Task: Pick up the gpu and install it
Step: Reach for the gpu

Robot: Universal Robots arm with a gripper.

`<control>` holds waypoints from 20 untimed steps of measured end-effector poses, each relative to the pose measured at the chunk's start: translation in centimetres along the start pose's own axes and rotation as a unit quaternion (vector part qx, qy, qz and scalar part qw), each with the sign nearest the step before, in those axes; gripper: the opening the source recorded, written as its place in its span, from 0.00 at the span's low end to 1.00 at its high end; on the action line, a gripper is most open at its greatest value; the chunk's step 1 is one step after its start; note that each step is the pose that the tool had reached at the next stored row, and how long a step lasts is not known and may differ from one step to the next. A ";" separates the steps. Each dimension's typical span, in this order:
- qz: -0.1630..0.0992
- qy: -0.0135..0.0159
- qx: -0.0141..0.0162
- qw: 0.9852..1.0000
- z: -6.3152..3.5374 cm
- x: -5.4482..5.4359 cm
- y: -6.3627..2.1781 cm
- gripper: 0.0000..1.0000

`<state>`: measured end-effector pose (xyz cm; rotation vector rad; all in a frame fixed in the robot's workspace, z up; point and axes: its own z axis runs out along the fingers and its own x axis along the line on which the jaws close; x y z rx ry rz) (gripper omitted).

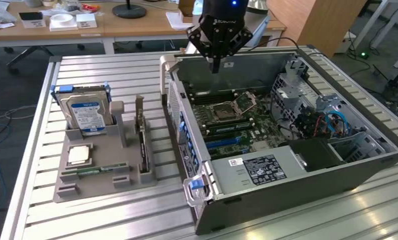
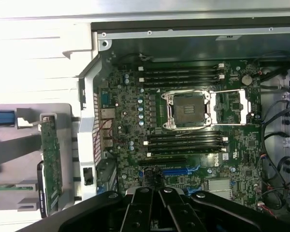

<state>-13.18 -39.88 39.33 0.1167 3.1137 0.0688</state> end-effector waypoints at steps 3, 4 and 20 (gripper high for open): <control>0.000 0.000 0.000 1.000 -0.01 0.3 -0.03 0.11; 0.000 0.000 0.000 1.000 -0.01 0.4 -0.03 0.11; 0.000 0.000 0.000 1.000 -0.04 2.0 -0.10 0.11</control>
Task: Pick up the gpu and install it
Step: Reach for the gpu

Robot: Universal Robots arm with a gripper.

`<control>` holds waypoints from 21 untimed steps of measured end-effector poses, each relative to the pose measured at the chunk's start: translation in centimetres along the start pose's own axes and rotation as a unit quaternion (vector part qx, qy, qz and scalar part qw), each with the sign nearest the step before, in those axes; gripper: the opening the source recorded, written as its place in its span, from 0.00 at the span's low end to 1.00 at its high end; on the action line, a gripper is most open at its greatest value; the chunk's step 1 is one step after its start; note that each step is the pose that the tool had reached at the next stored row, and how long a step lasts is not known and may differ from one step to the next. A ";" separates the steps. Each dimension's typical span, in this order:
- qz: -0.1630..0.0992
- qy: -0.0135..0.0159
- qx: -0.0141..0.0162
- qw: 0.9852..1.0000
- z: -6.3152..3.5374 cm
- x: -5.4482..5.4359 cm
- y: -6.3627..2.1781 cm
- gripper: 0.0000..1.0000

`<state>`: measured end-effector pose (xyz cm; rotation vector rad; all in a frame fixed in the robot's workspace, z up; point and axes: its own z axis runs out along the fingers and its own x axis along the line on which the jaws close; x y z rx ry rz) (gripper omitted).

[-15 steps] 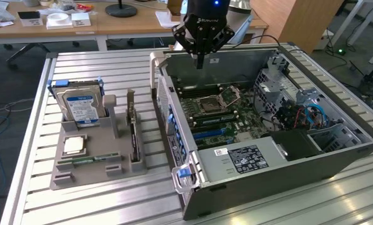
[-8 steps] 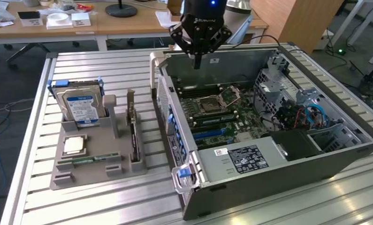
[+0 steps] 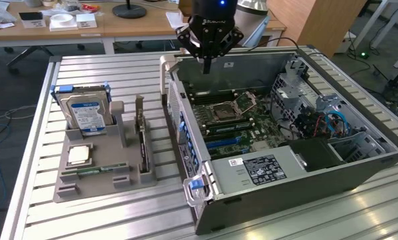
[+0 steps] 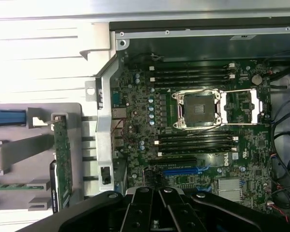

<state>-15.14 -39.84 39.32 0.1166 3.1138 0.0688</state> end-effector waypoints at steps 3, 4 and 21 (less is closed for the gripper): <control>0.000 0.000 0.000 1.000 -0.01 0.4 0.00 0.11; 0.000 0.000 0.000 1.000 -0.01 0.5 0.00 0.11; 0.000 0.000 0.000 1.000 -0.06 3.2 -0.03 0.11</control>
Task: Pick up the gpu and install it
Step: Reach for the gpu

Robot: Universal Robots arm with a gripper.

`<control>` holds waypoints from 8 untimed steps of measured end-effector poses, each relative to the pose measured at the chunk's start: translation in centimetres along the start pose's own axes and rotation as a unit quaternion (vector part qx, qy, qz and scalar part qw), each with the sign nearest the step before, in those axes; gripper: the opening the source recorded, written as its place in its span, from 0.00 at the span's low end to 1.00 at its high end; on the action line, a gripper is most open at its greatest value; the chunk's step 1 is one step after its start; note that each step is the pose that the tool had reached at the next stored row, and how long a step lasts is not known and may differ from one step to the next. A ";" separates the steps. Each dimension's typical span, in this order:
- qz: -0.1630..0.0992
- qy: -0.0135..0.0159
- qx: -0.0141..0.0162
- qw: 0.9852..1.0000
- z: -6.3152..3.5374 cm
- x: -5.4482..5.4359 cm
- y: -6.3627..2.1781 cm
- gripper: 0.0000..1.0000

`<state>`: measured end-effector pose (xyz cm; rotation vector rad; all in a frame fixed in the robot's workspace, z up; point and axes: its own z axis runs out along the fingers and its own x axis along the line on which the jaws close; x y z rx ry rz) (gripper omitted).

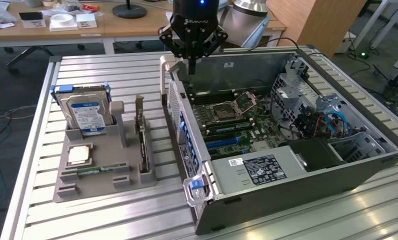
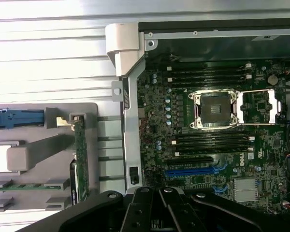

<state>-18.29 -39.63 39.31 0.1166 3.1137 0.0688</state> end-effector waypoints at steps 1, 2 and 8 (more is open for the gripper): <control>0.000 0.000 0.000 1.000 0.00 0.1 -0.01 0.11; 0.000 0.000 0.000 1.000 0.00 0.3 -0.01 0.11; 0.000 0.000 0.000 1.000 -0.02 1.0 -0.01 0.11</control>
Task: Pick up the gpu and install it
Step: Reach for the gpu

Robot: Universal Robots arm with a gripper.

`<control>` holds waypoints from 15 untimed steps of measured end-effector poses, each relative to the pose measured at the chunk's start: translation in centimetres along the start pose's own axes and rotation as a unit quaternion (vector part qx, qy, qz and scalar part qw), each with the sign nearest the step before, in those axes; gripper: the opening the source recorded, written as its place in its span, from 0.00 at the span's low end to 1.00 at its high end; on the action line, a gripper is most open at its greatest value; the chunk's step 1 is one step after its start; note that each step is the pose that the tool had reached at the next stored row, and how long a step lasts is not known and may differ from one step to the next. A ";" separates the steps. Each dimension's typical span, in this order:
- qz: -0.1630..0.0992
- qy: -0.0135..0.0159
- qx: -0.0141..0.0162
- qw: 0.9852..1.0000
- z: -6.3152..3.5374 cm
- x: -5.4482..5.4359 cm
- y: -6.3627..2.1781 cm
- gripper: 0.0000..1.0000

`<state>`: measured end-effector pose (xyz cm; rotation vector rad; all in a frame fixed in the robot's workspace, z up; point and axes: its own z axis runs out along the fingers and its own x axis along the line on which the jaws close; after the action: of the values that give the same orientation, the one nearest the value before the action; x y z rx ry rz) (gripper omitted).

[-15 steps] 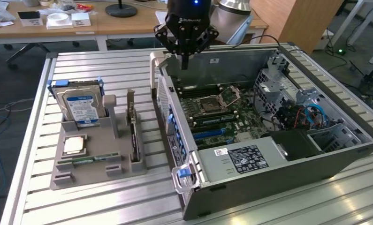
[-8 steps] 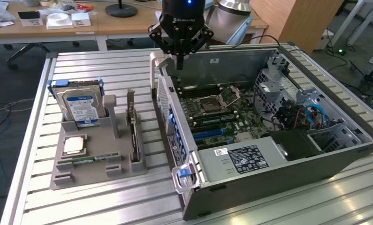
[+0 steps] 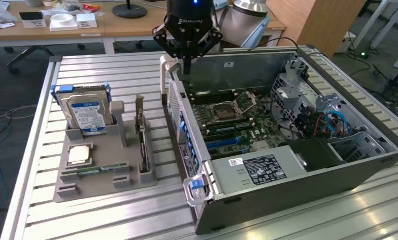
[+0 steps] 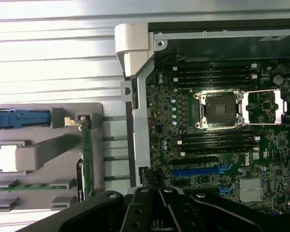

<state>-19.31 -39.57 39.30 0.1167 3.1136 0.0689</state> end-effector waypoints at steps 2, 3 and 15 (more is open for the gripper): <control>0.000 0.000 0.000 1.000 0.00 0.2 0.00 0.11; 0.000 0.000 0.000 1.000 -0.01 0.4 0.00 0.11; 0.000 0.000 0.000 1.000 -0.06 2.6 -0.07 0.11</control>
<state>-21.89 -39.45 39.30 0.1166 3.1137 0.0688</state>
